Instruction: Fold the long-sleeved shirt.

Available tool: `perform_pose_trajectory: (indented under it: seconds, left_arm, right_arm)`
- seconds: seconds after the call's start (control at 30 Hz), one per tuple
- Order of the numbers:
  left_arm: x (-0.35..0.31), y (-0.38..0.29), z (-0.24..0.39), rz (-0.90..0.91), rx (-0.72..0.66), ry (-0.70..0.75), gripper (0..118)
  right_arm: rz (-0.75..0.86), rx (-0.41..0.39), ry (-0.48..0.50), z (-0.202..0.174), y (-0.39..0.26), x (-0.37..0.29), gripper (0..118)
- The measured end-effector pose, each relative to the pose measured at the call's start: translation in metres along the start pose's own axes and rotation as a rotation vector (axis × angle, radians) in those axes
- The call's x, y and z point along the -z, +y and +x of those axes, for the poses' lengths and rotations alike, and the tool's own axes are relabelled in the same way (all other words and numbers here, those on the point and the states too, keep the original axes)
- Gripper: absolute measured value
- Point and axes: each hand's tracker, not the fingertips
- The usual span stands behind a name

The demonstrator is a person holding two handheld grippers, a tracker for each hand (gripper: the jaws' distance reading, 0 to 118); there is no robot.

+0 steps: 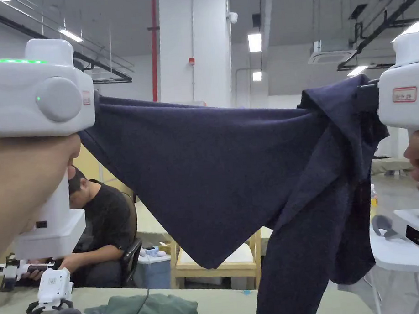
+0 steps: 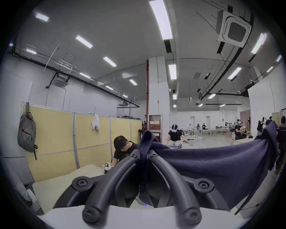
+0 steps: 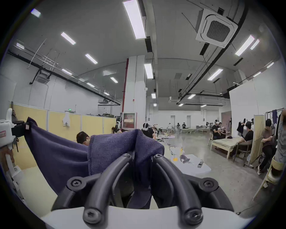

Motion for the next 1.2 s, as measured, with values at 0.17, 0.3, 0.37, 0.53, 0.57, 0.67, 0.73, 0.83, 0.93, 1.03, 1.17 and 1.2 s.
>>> perform_pose_trajectory:
  seconds: [0.17, 0.3, 0.37, 0.53, 0.57, 0.67, 0.73, 0.83, 0.93, 1.03, 1.17, 1.2]
  left_arm:
    - [0.053, 0.034, 0.022, 0.019, 0.003, 0.025, 9]
    - [0.093, 0.049, 0.039, 0.040, -0.027, 0.015, 9]
    - [0.113, 0.049, 0.050, 0.062, 0.015, 0.037, 9]
    - [0.149, 0.040, 0.067, 0.057, -0.010, 0.046, 9]
    - [0.155, 0.035, 0.071, 0.059, -0.001, 0.055, 9]
    - [0.174, 0.016, 0.072, 0.022, -0.022, 0.044, 9]
    - [0.181, -0.004, 0.073, 0.015, -0.018, 0.053, 9]
    - [0.186, -0.045, 0.074, -0.029, -0.019, 0.049, 9]
    - [0.180, -0.102, 0.072, -0.061, -0.003, 0.051, 9]
    - [0.160, -0.168, 0.066, -0.133, -0.013, 0.038, 9]
    - [0.118, -0.252, 0.065, -0.181, 0.149, -0.014, 9]
    - [0.106, -0.273, 0.065, -0.191, 0.166, -0.023, 9]
  right_arm:
    - [0.019, 0.023, -0.070, -0.006, 0.036, 0.066, 31]
    - [0.077, -0.020, -0.143, -0.010, 0.060, 0.113, 31]
    - [0.093, -0.017, -0.157, -0.011, 0.065, 0.134, 31]
    - [0.114, -0.034, -0.201, -0.017, 0.063, 0.175, 31]
    - [0.112, -0.033, -0.207, -0.019, 0.059, 0.184, 31]
    - [0.101, -0.027, -0.216, -0.020, 0.041, 0.200, 31]
    - [0.072, -0.041, -0.210, -0.022, 0.020, 0.208, 31]
    - [-0.001, -0.031, -0.172, -0.022, -0.020, 0.216, 31]
    - [-0.043, -0.056, -0.142, -0.024, -0.076, 0.208, 31]
    - [-0.122, -0.046, -0.095, -0.022, -0.139, 0.187, 31]
    - [-0.217, -0.028, -0.056, -0.017, -0.225, 0.143, 31]
    - [-0.244, -0.024, -0.050, -0.016, -0.245, 0.130, 31]
